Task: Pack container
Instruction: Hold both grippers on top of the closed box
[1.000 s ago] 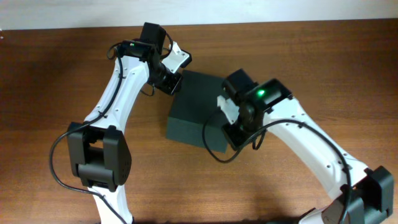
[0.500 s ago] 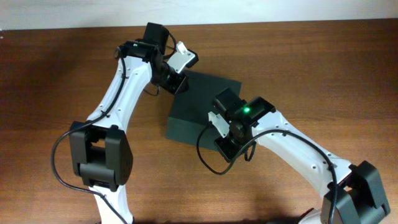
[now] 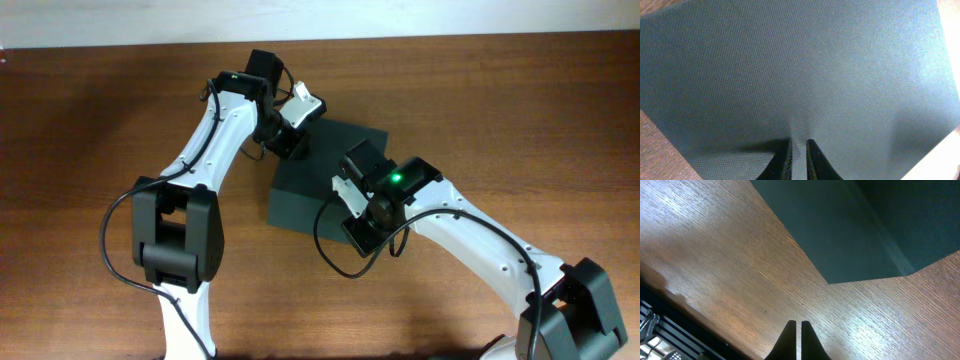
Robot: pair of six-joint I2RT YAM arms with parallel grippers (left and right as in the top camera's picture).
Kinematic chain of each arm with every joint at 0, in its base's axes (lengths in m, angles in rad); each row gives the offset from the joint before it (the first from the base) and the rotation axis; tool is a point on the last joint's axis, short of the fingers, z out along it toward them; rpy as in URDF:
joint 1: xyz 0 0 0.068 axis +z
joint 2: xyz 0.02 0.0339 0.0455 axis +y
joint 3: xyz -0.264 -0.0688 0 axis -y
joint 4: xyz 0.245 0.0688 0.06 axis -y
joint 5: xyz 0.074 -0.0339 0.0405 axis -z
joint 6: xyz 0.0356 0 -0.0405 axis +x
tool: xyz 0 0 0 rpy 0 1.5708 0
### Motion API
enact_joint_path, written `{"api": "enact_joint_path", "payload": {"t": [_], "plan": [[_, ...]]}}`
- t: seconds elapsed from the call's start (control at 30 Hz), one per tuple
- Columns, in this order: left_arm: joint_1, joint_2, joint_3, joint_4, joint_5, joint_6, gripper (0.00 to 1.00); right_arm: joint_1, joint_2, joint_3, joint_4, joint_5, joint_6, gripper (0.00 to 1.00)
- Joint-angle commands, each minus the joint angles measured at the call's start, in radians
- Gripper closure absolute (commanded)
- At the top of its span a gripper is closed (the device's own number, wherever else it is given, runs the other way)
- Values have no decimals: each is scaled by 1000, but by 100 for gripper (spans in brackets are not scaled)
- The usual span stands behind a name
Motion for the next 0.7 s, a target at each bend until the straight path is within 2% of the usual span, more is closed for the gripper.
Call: {"api": "enact_joint_path", "payload": {"t": [0.0,0.47,0.67], "plan": [[-14,50,2,-5,11,18,88,9,-18,-8,16,-2,3,96],[-14,50,2,-5,0,18,88,10,144,-8,69,-2,3,96],[-14,50,2,-5,-16,18,88,10,187,-8,181,85,35,96]]}}
